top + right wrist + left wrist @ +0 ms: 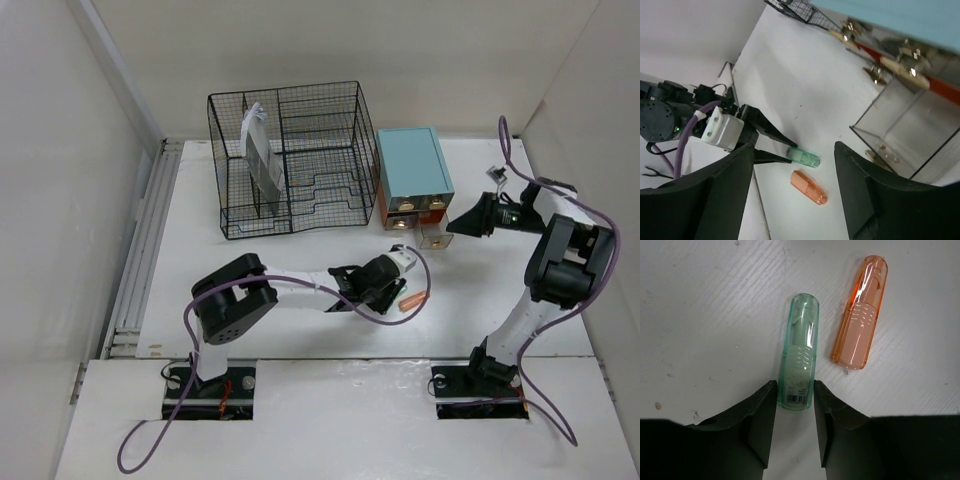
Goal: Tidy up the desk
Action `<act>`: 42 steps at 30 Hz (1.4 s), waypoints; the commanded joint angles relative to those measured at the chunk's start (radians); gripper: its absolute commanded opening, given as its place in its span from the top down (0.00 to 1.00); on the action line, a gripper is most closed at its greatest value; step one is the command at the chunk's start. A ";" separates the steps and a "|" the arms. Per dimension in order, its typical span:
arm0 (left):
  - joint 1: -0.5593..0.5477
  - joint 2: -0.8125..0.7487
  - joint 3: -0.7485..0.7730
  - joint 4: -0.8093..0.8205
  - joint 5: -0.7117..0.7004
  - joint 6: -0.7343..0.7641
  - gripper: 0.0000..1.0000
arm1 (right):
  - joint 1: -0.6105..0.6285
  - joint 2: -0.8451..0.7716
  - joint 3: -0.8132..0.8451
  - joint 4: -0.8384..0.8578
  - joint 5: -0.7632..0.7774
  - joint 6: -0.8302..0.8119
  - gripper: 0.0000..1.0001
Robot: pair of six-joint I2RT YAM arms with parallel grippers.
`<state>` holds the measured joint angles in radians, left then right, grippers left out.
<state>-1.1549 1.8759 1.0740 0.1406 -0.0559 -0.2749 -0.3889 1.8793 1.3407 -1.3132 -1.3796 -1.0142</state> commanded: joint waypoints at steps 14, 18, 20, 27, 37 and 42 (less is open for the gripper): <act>-0.012 0.059 0.063 -0.056 0.007 0.020 0.94 | 0.162 -0.689 0.425 0.372 0.557 0.181 0.08; -0.012 -0.056 0.040 -0.030 0.007 0.008 0.95 | 0.162 -0.756 0.327 0.390 0.557 0.021 0.07; -0.003 -0.115 0.040 -0.006 0.019 0.008 0.95 | 0.162 -0.773 0.292 0.390 0.527 0.003 0.07; 0.052 -0.107 0.176 0.010 0.099 0.055 0.95 | 0.153 -0.853 0.154 0.425 0.478 0.045 0.07; 0.119 0.137 0.530 -0.090 0.133 0.108 0.95 | 0.133 -0.924 0.000 0.529 0.488 0.172 0.07; 0.158 0.224 0.667 -0.136 0.142 0.120 0.95 | 0.133 -0.945 -0.040 0.575 0.518 0.207 0.07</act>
<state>-1.0222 2.0979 1.6562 0.0357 0.0708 -0.1814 -0.2493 0.9474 1.3178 -0.8219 -0.8742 -0.8463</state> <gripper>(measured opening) 0.275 0.930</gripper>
